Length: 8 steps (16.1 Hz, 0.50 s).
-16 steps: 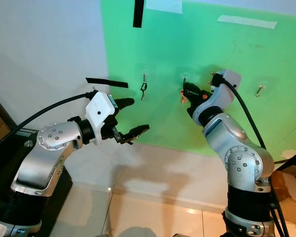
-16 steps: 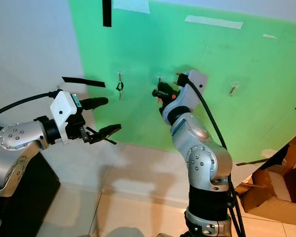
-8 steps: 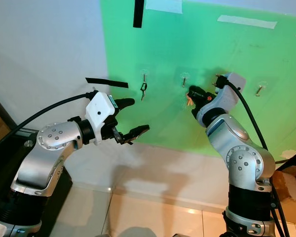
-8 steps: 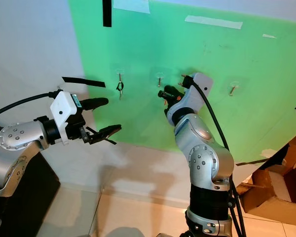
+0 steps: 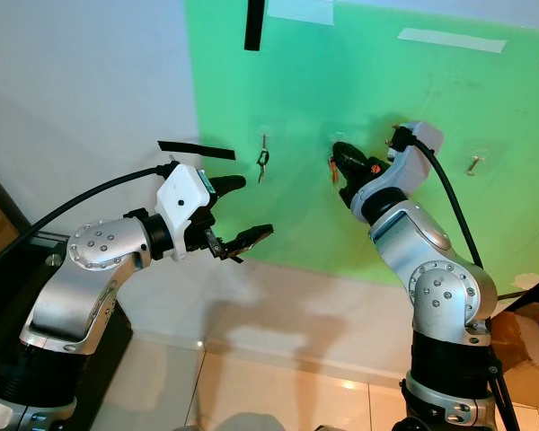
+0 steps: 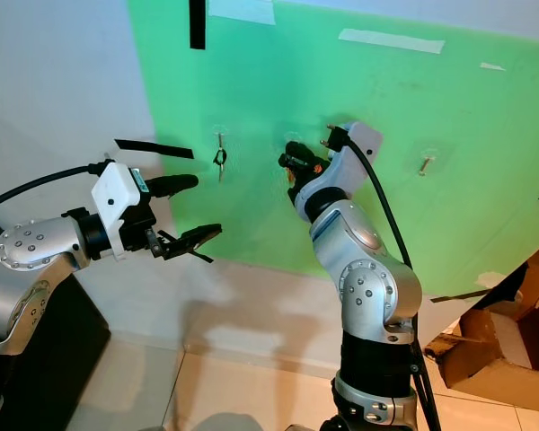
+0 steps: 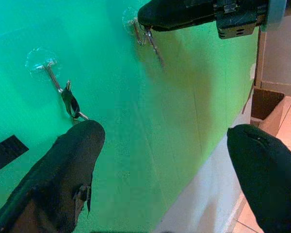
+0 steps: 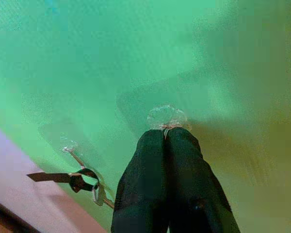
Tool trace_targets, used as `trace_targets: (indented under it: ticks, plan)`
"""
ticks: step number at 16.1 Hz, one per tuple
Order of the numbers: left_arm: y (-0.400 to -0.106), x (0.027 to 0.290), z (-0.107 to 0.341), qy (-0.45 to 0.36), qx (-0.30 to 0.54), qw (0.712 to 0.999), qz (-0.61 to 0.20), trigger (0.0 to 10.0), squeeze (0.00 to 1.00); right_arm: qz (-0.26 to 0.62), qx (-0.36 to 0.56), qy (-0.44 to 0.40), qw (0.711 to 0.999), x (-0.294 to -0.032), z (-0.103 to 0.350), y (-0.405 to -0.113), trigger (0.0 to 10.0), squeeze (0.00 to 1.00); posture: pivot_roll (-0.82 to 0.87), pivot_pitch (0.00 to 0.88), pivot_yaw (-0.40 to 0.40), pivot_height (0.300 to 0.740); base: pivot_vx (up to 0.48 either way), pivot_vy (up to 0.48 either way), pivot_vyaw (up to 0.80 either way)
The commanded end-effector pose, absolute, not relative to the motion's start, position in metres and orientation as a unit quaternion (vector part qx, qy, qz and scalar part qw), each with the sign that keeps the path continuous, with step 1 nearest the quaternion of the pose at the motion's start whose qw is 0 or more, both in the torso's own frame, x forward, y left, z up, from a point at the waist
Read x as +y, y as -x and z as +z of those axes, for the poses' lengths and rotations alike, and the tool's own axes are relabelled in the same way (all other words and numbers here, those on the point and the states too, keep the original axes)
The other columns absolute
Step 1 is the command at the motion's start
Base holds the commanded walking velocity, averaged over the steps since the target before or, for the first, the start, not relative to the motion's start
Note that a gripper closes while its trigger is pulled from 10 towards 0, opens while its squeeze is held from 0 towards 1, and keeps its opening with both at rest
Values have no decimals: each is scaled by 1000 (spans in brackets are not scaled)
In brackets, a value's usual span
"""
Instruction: Hang keys on a hook
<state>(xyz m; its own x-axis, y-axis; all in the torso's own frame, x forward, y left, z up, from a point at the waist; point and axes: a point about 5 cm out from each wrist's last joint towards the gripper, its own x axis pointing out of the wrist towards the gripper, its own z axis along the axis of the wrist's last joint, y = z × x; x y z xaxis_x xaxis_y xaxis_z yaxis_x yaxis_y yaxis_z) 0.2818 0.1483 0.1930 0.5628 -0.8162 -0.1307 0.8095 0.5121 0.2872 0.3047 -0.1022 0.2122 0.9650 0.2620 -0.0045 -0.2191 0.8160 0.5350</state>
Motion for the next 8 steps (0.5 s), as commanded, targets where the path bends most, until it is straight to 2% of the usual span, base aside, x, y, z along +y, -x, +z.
trace_targets:
  ticks: [1, 8]
  plan:
    - [-282, 146, 194, -160, -10, 867, -471, 10000, 0, 129, 19, -285, 950, -104, 221, -305, 10000, 0, -7, 0, -62, 740, 0, 0, 0]
    - [-282, 146, 194, -160, -10, 867, -471, 10000, 0, 78, 42, -272, 958, -112, 210, -313, 10000, 0, -8, 0, -62, 740, 0, 0, 0]
